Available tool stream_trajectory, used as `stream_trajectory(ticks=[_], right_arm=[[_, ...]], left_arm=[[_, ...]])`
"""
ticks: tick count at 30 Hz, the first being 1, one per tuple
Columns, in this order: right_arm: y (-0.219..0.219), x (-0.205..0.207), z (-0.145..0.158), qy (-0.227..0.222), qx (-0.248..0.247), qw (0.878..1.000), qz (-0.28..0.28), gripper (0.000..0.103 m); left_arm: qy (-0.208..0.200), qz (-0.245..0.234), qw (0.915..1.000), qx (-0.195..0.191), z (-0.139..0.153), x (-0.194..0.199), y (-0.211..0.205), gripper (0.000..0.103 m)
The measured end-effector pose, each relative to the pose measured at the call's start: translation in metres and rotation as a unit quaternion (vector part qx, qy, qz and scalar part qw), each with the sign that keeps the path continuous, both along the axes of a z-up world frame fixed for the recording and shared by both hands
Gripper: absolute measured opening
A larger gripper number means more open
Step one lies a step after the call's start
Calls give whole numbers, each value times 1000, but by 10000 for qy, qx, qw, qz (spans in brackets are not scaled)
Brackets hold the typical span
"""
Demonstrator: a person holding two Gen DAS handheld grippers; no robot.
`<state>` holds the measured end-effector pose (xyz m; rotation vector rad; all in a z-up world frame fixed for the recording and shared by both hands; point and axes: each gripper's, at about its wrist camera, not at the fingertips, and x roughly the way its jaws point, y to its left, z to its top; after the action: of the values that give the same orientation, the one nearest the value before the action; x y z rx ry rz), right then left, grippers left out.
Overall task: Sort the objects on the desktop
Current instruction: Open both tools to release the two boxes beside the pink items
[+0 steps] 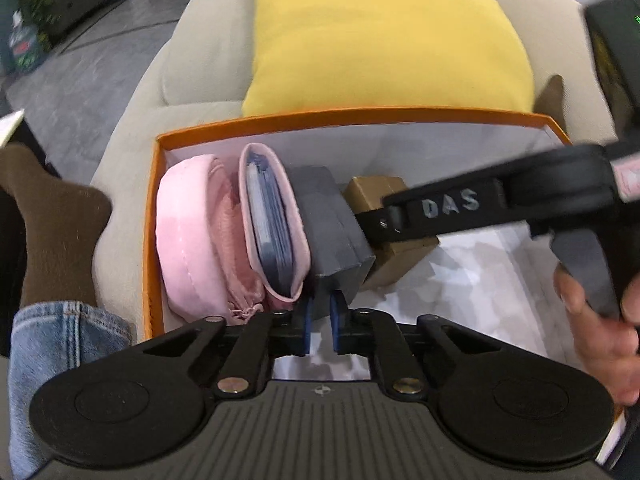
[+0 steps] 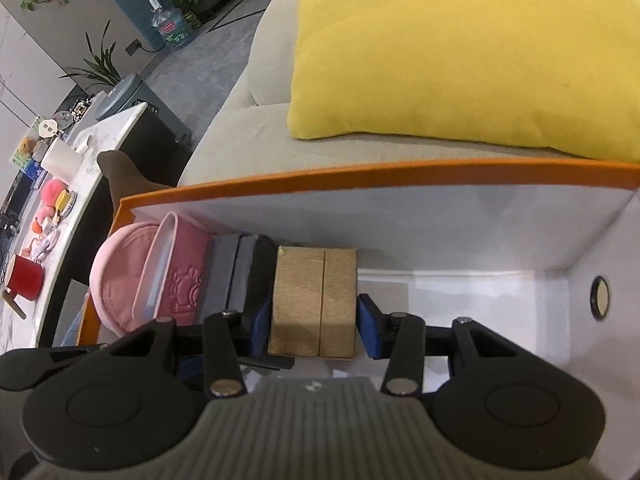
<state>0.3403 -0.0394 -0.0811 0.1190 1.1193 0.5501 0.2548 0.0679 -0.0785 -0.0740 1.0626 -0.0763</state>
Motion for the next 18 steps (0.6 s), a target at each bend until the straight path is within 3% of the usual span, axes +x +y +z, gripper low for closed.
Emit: stream_trajectory(ticks=[8, 18], right_arm=[[-6, -7, 8, -324, -575, 9978, -41, 48], [-8, -4, 5, -299, -658, 9973, -95, 49]], left_arm=[[62, -4, 10000, -24, 0, -1, -1, 11], [-161, -192, 9996, -118, 18, -28, -2, 12]])
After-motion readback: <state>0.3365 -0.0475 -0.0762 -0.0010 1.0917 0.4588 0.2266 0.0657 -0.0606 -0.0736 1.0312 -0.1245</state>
